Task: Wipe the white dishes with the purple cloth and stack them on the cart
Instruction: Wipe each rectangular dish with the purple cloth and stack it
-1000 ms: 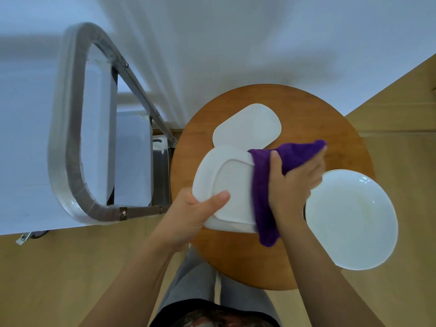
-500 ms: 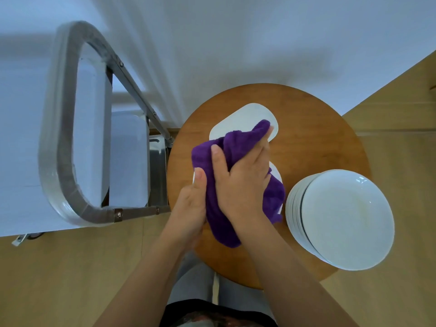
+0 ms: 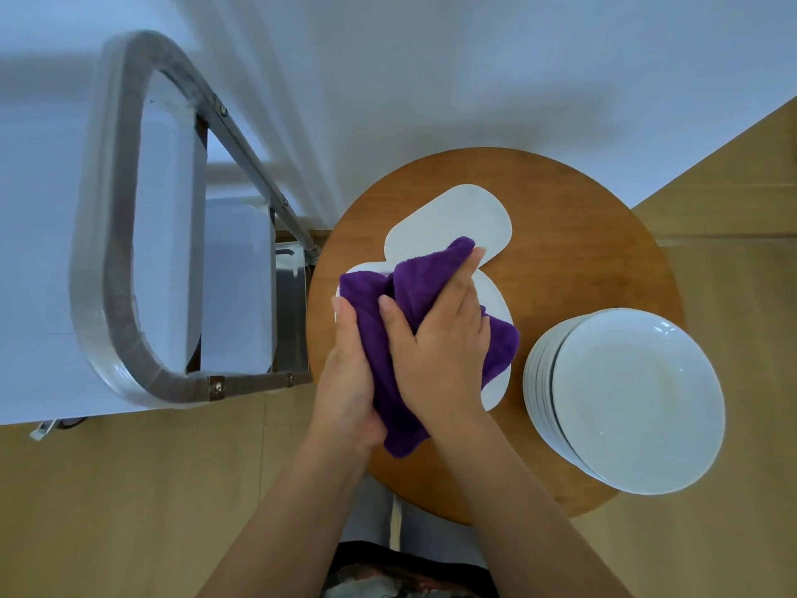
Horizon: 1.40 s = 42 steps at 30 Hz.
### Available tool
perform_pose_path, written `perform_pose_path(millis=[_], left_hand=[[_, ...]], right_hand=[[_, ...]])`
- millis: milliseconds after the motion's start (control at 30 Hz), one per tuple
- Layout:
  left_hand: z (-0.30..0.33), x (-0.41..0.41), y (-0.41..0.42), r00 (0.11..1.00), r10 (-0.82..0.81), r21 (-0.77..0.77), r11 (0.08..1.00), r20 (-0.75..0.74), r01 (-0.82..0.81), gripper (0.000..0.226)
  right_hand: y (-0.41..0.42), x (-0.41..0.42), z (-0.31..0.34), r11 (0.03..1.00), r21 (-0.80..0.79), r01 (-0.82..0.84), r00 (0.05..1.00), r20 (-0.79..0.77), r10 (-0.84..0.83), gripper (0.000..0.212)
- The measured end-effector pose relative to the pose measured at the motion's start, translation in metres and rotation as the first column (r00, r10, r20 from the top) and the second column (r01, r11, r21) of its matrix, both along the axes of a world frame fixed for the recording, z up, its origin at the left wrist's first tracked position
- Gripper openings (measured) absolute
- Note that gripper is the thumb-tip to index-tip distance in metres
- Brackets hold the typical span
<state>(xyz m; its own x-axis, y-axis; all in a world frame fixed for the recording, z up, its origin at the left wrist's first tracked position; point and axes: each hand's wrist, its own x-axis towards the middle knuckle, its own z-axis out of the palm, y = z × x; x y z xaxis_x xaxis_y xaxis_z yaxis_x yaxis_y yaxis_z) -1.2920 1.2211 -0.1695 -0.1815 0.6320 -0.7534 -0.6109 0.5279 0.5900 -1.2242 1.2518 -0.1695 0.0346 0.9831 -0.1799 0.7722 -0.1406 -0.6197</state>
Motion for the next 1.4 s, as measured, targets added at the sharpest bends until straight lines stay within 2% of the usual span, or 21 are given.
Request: perform_pose_path(millis=[67, 133, 200, 333, 467, 600, 667, 733, 800, 867, 933, 1000, 1067, 1133, 1167, 1200, 1233, 1300, 1400], left_hand=[[0.0, -0.002, 0.001, 0.997, 0.069, -0.011, 0.998, 0.036, -0.069, 0.064], [-0.001, -0.007, 0.002, 0.989, 0.144, -0.008, 0.99, 0.028, -0.144, 0.046], [0.0, -0.012, 0.001, 0.993, 0.114, 0.0, 0.993, -0.012, -0.114, 0.038], [0.002, -0.017, -0.005, 1.0, -0.013, 0.054, 0.998, 0.003, 0.013, 0.057], [0.002, -0.027, -0.013, 0.995, -0.087, 0.143, 0.987, 0.042, 0.08, 0.056], [0.001, -0.031, -0.016, 0.995, -0.099, 0.189, 0.978, 0.021, 0.093, 0.05], [0.004, -0.03, -0.014, 0.99, -0.131, 0.203, 0.969, -0.061, 0.14, 0.044], [0.013, -0.03, -0.012, 0.956, -0.193, 0.233, 0.941, -0.222, 0.244, 0.044], [0.023, -0.028, -0.01, 0.885, -0.241, 0.254, 0.898, -0.399, 0.359, 0.044], [0.03, -0.02, -0.011, 0.809, -0.276, 0.25, 0.856, -0.519, 0.453, 0.035], [0.03, -0.006, -0.013, 0.747, -0.321, 0.225, 0.819, -0.582, 0.527, 0.024], [0.026, 0.007, -0.01, 0.647, -0.361, 0.166, 0.778, -0.672, 0.607, 0.025], [0.018, 0.015, -0.005, 0.511, -0.401, 0.093, 0.711, -0.76, 0.696, 0.029], [0.009, 0.016, 0.0, 0.368, -0.415, 0.02, 0.641, -0.832, 0.767, 0.039], [0.006, 0.015, 0.001, 0.283, -0.414, -0.022, 0.596, -0.865, 0.803, 0.048], [0.005, 0.015, 0.002, 0.184, -0.425, -0.081, 0.534, -0.887, 0.842, 0.068], [0.005, 0.015, 0.002, 0.084, -0.45, -0.152, 0.462, -0.889, 0.874, 0.086], [0.009, 0.016, -0.002, -0.069, -0.487, -0.272, 0.36, -0.871, 0.892, 0.11], [0.019, 0.018, -0.009, -0.234, -0.516, -0.431, 0.303, -0.824, 0.85, 0.121]], right_hand=[[0.001, 0.01, -0.005, 1.0, -0.007, 0.012, 1.0, 0.02, -0.012, 0.083], [0.005, 0.025, -0.014, 0.993, -0.092, 0.072, 0.997, 0.008, -0.072, 0.078], [0.009, 0.041, -0.023, 0.972, -0.195, 0.131, 0.988, -0.058, -0.145, 0.072], [0.021, 0.063, -0.03, 0.957, -0.215, 0.196, 0.94, -0.238, -0.246, 0.048], [0.04, 0.079, -0.027, 0.936, -0.237, 0.259, 0.91, -0.264, -0.319, 0.032], [0.057, 0.087, -0.024, 0.849, -0.374, 0.372, 0.751, -0.416, -0.512, 0.027], [0.056, 0.087, -0.024, 0.74, -0.52, 0.427, 0.615, -0.433, -0.659, 0.025], [0.051, 0.086, -0.026, 0.605, -0.652, 0.458, 0.451, -0.416, -0.79, 0.021], [0.045, 0.085, -0.026, 0.533, -0.72, 0.444, 0.326, -0.425, -0.845, 0.019], [0.041, 0.078, -0.021, 0.526, -0.768, 0.365, 0.222, -0.477, -0.85, 0.019], [0.037, 0.067, -0.016, 0.545, -0.807, 0.23, 0.132, -0.529, -0.838, 0.028], [0.032, 0.058, -0.009, 0.614, -0.781, 0.111, 0.08, -0.609, -0.789, 0.042], [0.026, 0.054, 0.001, 0.674, -0.736, 0.06, 0.07, -0.67, -0.739, 0.044], [0.021, 0.055, 0.008, 0.704, -0.711, -0.01, 0.111, -0.7, -0.705, 0.057], [0.019, 0.056, 0.011, 0.7, -0.711, -0.059, 0.141, -0.701, -0.7, 0.069], [0.018, 0.058, 0.011, 0.691, -0.715, -0.104, 0.167, -0.698, -0.697, 0.077], [0.017, 0.06, 0.013, 0.681, -0.718, -0.148, 0.166, -0.696, -0.698, 0.077], [0.016, 0.065, 0.015, 0.666, -0.716, -0.209, 0.114, -0.694, -0.711, 0.063], [0.013, 0.074, 0.016, 0.696, -0.681, -0.228, 0.103, -0.728, -0.678, 0.048]])
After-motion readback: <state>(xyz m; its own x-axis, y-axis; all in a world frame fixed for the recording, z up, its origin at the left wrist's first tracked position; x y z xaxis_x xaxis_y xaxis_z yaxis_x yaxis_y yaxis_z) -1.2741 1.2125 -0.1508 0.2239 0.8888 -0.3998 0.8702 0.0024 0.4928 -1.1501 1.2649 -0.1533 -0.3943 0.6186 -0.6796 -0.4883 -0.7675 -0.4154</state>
